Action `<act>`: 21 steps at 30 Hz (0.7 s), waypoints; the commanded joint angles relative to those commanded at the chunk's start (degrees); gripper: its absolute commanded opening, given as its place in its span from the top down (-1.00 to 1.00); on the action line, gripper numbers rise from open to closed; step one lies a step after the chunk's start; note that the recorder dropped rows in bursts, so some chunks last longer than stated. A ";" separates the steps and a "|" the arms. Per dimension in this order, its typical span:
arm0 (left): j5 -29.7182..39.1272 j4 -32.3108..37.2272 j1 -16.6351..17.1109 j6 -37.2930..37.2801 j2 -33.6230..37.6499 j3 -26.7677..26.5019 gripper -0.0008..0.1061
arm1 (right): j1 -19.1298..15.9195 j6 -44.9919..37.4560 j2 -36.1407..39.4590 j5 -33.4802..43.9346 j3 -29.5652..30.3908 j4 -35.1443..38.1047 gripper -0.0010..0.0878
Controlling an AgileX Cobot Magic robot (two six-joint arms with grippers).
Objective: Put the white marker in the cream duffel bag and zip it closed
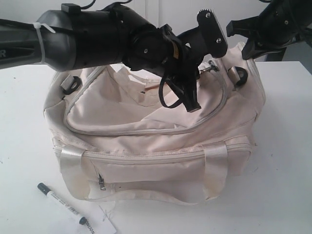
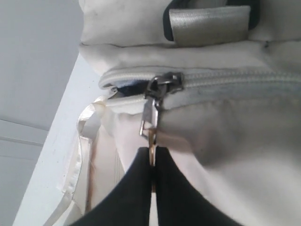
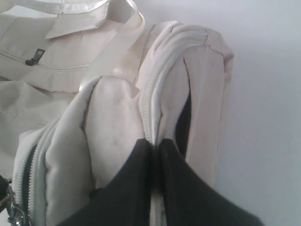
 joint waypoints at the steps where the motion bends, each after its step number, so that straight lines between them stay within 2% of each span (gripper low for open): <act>1: 0.12 -1.63 0.00 0.00 -0.50 0.00 0.99 | 0.00 0.00 0.00 0.00 0.00 0.00 0.98; 9: 1.89 -11.72 0.00 0.00 -1.80 0.00 0.99 | 0.00 0.00 0.00 0.00 0.00 0.00 0.98; 15: 6.91 -15.37 0.00 0.00 -2.35 0.00 0.99 | 0.00 0.00 0.00 0.00 0.00 0.00 0.98; 21: 7.82 -18.29 0.00 0.20 -3.94 0.00 0.99 | 0.00 0.00 0.00 0.00 0.00 0.00 0.98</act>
